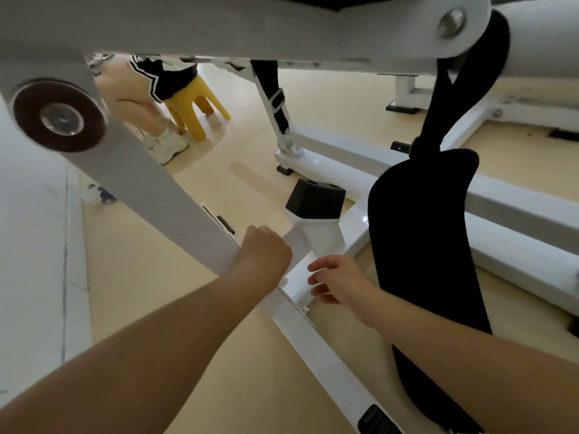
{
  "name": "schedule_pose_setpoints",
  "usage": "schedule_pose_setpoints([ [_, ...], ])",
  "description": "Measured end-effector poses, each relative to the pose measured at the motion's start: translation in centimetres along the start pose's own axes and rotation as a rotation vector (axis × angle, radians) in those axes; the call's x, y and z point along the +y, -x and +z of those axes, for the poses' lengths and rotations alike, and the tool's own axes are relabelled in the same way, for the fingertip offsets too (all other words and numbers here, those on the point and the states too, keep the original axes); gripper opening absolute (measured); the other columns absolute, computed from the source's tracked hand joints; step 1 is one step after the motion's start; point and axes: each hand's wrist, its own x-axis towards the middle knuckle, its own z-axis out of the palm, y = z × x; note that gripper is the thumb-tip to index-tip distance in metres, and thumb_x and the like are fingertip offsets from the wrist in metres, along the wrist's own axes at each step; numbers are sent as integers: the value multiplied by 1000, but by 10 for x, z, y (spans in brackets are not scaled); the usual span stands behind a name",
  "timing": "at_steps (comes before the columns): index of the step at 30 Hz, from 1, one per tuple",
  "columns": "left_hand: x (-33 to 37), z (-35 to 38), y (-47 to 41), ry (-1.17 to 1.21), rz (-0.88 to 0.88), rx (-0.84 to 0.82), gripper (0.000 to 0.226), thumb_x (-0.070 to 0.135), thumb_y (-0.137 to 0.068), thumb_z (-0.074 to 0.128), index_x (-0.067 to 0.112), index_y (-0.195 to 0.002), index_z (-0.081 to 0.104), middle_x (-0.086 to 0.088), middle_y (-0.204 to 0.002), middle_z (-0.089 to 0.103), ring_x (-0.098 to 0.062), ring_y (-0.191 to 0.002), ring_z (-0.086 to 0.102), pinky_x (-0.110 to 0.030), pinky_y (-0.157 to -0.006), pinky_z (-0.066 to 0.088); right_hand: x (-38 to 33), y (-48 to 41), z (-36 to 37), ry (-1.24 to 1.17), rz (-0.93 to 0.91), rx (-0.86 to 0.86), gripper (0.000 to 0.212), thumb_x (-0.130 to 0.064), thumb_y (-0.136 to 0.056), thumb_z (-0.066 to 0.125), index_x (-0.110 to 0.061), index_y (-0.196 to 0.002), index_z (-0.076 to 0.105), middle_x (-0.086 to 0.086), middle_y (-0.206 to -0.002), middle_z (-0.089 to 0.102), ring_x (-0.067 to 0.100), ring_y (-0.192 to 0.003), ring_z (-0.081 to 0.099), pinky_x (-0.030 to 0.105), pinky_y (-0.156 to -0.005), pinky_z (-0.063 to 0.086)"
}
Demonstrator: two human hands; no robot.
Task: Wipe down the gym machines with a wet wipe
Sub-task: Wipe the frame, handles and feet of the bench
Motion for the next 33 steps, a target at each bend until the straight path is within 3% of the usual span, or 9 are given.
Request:
schedule_pose_setpoints([
  [5,-9,-12,-25,170,-85,3,21,2,-88,53,12,-102,65,-3,-95,62,-22,-94,59,-29,-66,36,19,-7,-9,-28,38,-50,22,-2,-93,51,-13,-111,60,11,-108,64,17,-77,63,32,-72,56],
  [9,3,-4,-8,73,24,80,15,4,-90,54,12,-100,63,-1,-69,49,-21,-75,58,-29,-62,35,17,-20,12,-212,-19,-136,42,4,-89,57,-24,-119,48,1,-121,49,25,-105,61,36,-69,60],
  [12,10,7,-2,105,42,95,14,10,-95,50,16,-98,62,-1,-91,65,-23,-89,64,-30,-64,36,13,-32,36,-91,-65,-174,23,10,-85,56,-12,-92,58,4,-89,60,7,-78,65,21,-62,55],
  [14,10,12,0,143,24,108,13,12,-94,50,18,-95,62,0,-97,66,-22,-93,61,-31,-66,33,11,-41,49,-50,-117,-115,32,9,-83,48,-13,-61,45,-3,-55,46,3,-47,47,16,-48,40],
  [16,12,20,5,156,29,132,11,11,-89,55,17,-97,60,1,-96,64,-21,-93,57,-31,-68,30,10,-52,60,-19,-234,79,29,4,-76,44,-13,-53,35,0,-51,34,15,-52,38,24,-50,36],
  [19,11,31,13,150,10,325,12,14,-73,64,13,-85,64,-1,-76,62,-21,-75,58,-31,-61,37,11,-69,68,-77,-347,210,20,-2,-79,49,0,-59,44,10,-58,42,27,-64,40,34,-58,41],
  [24,7,49,37,111,66,430,37,1,-76,31,9,-69,66,-11,-72,67,-29,-73,63,-40,-83,52,22,-79,66,5,-534,403,11,-7,-89,56,-14,-81,57,-4,-73,58,6,-67,52,10,-60,40],
  [30,16,52,32,39,142,409,54,8,-83,19,11,-66,70,-6,-65,65,-26,-69,62,-48,-99,46,52,-96,61,527,-572,367,15,-7,-94,45,-16,-82,48,-2,-78,51,17,-70,49,27,-60,35],
  [33,27,49,35,5,209,258,35,12,-89,37,7,-87,73,-10,-83,68,-30,-87,64,-54,-113,20,78,-100,54,1006,-556,116,21,-12,-95,43,-13,-88,63,-1,-81,44,23,-81,56,28,-65,36],
])
